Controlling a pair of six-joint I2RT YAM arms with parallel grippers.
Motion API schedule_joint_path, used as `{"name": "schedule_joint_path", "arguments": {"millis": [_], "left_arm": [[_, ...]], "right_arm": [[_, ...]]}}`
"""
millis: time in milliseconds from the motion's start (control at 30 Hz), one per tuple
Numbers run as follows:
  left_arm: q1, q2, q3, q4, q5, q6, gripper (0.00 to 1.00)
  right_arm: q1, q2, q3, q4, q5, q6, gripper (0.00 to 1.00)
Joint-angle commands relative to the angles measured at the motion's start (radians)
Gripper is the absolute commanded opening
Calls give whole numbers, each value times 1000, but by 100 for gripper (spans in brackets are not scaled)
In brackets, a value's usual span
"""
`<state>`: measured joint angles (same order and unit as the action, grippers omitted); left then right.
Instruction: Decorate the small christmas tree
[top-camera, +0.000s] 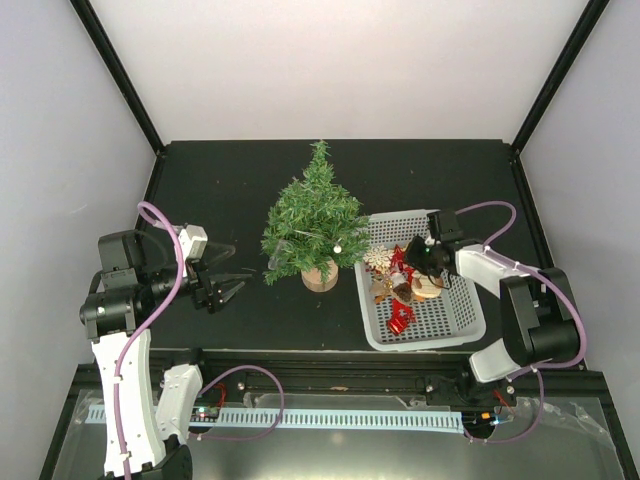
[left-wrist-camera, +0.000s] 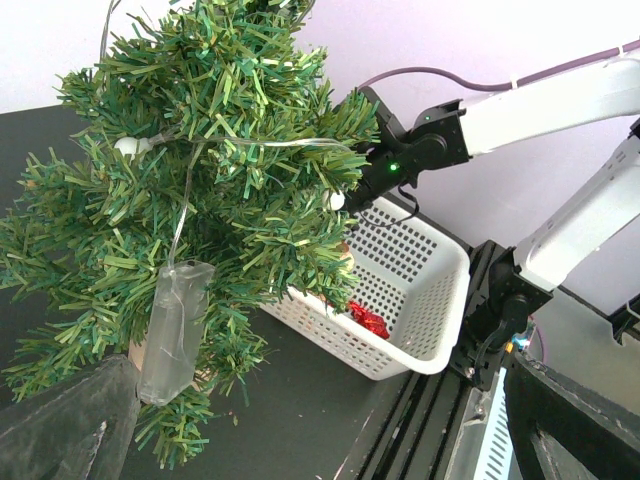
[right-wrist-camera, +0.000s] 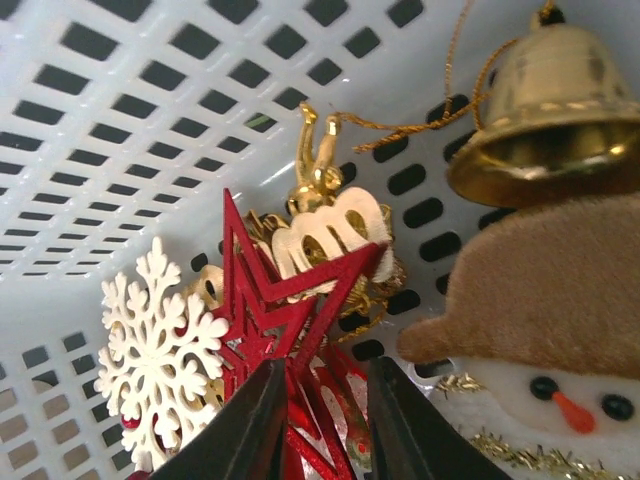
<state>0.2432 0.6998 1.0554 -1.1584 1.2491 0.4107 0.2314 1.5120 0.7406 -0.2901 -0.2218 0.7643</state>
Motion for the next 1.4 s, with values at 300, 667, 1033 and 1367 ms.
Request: {"name": "schedule_joint_path", "arguments": {"millis": [300,667,1033,1367], "left_arm": [[9,-5,-2,8,9,11,99],[9,-8,-8,20,0,1,99],[9,-30,-2,30,-35,-25,99],[5,-10,69,-27,-92,2,99]], "right_arm": [[5,-55,-11,55,-50,1,1],[5,-112,-19,42,-34,-10,1],[6,-257,-8,-78,93,-90,1],[5,-401,-20,-154,162,-150,1]]}}
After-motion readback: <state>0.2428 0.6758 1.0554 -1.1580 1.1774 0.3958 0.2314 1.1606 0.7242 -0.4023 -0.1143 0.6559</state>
